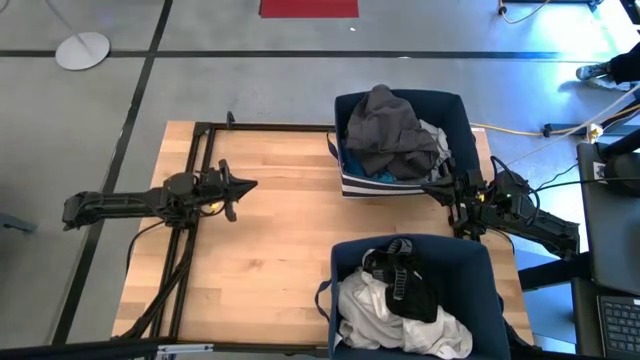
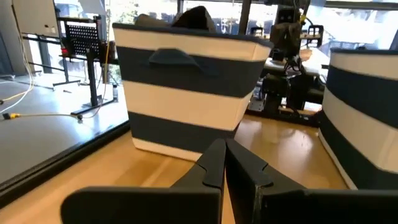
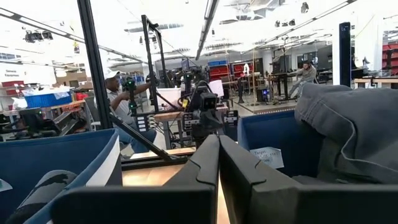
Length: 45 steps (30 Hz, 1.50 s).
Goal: Sort clothes
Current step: Return to Home Position
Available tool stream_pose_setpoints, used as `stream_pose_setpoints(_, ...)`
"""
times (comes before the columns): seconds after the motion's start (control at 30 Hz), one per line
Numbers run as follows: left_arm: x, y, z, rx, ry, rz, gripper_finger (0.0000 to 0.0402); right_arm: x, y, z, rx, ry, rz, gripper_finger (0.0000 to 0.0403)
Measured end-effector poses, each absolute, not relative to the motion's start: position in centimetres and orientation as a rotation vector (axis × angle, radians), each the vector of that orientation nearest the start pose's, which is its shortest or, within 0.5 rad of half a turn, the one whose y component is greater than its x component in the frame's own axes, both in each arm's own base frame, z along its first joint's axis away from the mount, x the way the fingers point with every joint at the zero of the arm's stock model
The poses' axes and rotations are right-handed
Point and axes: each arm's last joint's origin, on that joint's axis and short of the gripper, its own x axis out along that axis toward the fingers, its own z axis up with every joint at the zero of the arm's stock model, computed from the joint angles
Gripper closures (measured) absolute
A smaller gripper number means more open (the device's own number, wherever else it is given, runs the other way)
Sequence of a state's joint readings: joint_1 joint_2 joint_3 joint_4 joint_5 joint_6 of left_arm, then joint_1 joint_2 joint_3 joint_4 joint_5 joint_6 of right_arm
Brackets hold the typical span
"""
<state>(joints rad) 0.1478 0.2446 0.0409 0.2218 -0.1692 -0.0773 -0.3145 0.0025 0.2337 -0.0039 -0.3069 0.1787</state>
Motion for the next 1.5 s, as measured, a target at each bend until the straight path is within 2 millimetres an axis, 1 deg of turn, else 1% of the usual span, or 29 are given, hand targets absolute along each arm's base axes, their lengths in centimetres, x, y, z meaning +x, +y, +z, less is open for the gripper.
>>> stream_pose_setpoints(0.1,10.8,2.1,16.9,-0.075,-0.019,0.318,0.0399,7.3,-1.4,24.0,0.108,-0.217,0.012,0.0388)
stream_pose_setpoints(0.2,10.7,2.1,16.6,-0.073,0.008,0.324,0.0399,7.3,-1.4,24.0,0.108,-0.217,0.012,0.0388)
stream_pose_setpoints(0.37,10.5,1.9,16.9,-0.036,-0.014,0.309,0.0399,7.3,-1.4,24.0,0.107,-0.217,0.012,0.0388)
stream_pose_setpoints(0.53,10.3,1.9,16.1,-0.046,0.064,0.31,0.0399,7.3,-1.4,24.0,0.107,-0.218,0.012,0.0388)
stream_pose_setpoints(0.77,10.0,1.8,16.5,-0.055,0.014,0.308,0.0399,7.3,-1.4,24.0,0.107,-0.218,0.012,0.0388)
stream_pose_setpoints(0.87,10.0,1.7,16.4,-0.057,0.024,0.285,0.0399,7.3,-1.4,24.0,0.107,-0.218,0.012,0.0388)
stream_pose_setpoints(0.97,10.1,1.6,16.2,-0.098,0.045,0.237,0.0399,7.3,-1.4,24.0,0.107,-0.218,0.012,0.0388)
stream_pose_setpoints(1.5,10.2,1.6,16.2,-0.098,0.048,0.234,0.0398,7.3,-1.4,24.0,0.106,-0.218,0.012,0.0388)
